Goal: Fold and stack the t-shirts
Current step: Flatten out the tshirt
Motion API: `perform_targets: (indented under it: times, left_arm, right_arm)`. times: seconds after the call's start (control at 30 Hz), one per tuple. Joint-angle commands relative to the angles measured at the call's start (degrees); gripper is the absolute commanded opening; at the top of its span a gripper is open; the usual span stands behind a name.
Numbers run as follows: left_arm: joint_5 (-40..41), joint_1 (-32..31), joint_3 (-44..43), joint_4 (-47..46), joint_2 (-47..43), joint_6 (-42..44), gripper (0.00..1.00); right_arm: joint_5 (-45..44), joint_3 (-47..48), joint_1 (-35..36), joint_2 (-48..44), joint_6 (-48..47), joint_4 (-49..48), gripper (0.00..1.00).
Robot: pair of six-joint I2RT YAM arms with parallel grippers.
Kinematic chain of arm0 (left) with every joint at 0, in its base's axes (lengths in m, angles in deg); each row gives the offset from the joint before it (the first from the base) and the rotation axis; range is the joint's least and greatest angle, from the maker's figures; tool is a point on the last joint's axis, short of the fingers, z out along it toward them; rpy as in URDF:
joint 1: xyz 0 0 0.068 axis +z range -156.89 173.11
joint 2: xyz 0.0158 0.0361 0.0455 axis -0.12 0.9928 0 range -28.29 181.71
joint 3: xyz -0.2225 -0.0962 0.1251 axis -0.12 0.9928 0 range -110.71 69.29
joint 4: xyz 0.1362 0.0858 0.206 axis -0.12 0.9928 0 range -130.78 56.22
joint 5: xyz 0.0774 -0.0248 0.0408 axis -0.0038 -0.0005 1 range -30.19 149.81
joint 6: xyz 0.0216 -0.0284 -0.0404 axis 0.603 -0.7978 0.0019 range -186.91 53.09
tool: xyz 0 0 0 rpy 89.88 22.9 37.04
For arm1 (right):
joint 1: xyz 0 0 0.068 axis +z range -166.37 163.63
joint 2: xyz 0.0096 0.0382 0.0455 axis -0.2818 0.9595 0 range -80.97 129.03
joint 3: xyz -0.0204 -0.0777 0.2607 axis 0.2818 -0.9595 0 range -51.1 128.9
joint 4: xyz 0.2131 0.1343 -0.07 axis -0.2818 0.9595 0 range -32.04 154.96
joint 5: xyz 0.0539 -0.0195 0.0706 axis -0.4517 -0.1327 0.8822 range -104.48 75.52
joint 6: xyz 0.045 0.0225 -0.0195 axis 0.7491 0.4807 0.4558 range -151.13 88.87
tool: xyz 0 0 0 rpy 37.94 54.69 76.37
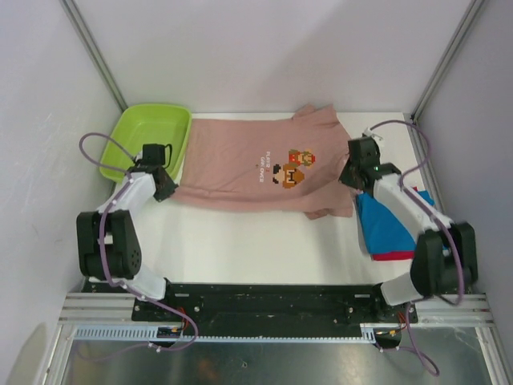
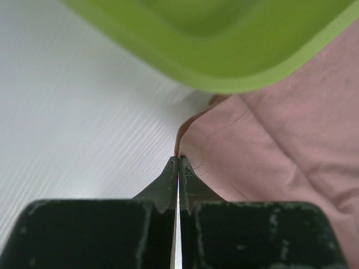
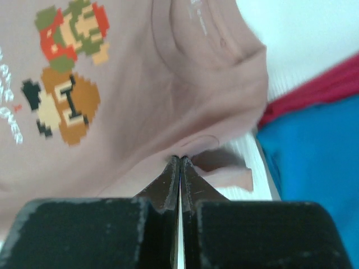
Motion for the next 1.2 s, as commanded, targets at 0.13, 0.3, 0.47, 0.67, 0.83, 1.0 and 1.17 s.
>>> perform_targets:
  times: [0.13,0.3,0.47,0.67,0.83,1.0,1.17]
  left_arm:
    - [-0.9,-0.6,-9.2,-1.3,6.9,-0.4,0.00]
    - [-1.4,-1.6,-9.1,-1.8,7.7,-0.6,0.00]
    - [-1.6,-1.7,-8.8,-2.2,7.8,-0.9,0.00]
    - [-1.4,-1.8,-8.0,-2.3,7.0,-0.7,0.00]
    - [-1.6,-1.8,-7.6,-2.3,6.7,-0.5,0.00]
    - [-1.6,-1.8,-7.5,-2.4,6.9,-0.5,0.00]
    - [-1.6,-1.8,-7.4,-2.4,7.0,-0.4,0.00]
  right_arm:
    - [9.3,15.4,-9.5,22.9,-1.4,-12.2,0.12]
    - [7.7,18.3,-10.8,22.6,-2.4,-6.6,0.56]
    - [6.1,14.1,-10.0,14.8,-2.7,0.2,0.57]
    - [8.1,2.0,-8.4,9.3,-1.7,-0.8,0.50]
    - [10.6,-4.2,-9.4,11.0,-0.7,-4.4,0.47]
    - [11.1,-6.1,-10.4,13.3,-0.5,-7.3,0.46]
    - [10.8,-6.3,-10.9,15.4,-0.8,-8.4,0.45]
